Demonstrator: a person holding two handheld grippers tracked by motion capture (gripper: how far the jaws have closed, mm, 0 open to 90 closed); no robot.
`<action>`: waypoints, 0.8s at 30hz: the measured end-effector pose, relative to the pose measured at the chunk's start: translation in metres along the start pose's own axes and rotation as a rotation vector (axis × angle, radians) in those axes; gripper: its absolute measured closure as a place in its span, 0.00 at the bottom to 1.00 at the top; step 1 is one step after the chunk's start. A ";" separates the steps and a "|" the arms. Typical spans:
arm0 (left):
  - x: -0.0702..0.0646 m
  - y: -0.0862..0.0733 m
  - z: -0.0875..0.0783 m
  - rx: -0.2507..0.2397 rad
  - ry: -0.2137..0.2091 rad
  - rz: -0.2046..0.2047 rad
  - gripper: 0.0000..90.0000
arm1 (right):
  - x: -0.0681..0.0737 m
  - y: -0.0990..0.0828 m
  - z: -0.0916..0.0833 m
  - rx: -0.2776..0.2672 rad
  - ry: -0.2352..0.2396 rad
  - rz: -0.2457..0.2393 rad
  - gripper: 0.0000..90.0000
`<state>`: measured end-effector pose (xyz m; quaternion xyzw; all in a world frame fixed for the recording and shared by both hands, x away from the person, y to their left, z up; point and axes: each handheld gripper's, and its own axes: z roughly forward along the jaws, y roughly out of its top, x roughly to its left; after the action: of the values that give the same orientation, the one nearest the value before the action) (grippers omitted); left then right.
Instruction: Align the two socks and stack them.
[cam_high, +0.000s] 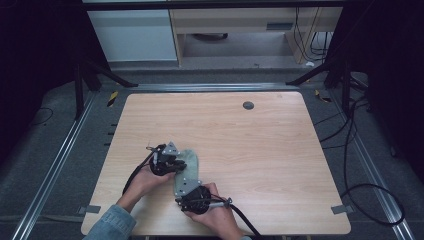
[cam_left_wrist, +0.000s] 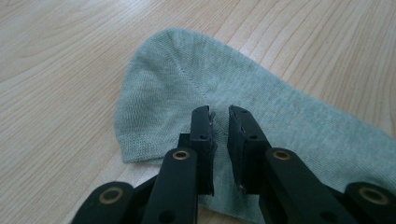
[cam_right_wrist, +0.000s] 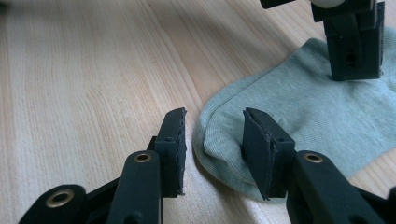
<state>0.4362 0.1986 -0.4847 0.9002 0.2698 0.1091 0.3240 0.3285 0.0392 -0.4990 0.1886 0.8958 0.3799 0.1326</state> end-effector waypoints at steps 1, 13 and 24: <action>0.000 0.000 0.000 0.001 -0.001 0.000 0.89 | 0.000 0.000 0.000 0.002 -0.004 -0.002 0.66; -0.002 0.000 0.005 -0.011 -0.003 -0.001 0.90 | -0.003 -0.006 -0.002 0.011 -0.043 -0.024 0.80; -0.006 0.003 0.002 -0.030 -0.012 -0.002 0.89 | -0.004 -0.006 -0.006 0.011 -0.040 -0.020 0.91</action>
<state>0.4331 0.1916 -0.4846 0.8956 0.2670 0.1072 0.3392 0.3286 0.0299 -0.4987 0.1880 0.8969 0.3698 0.1533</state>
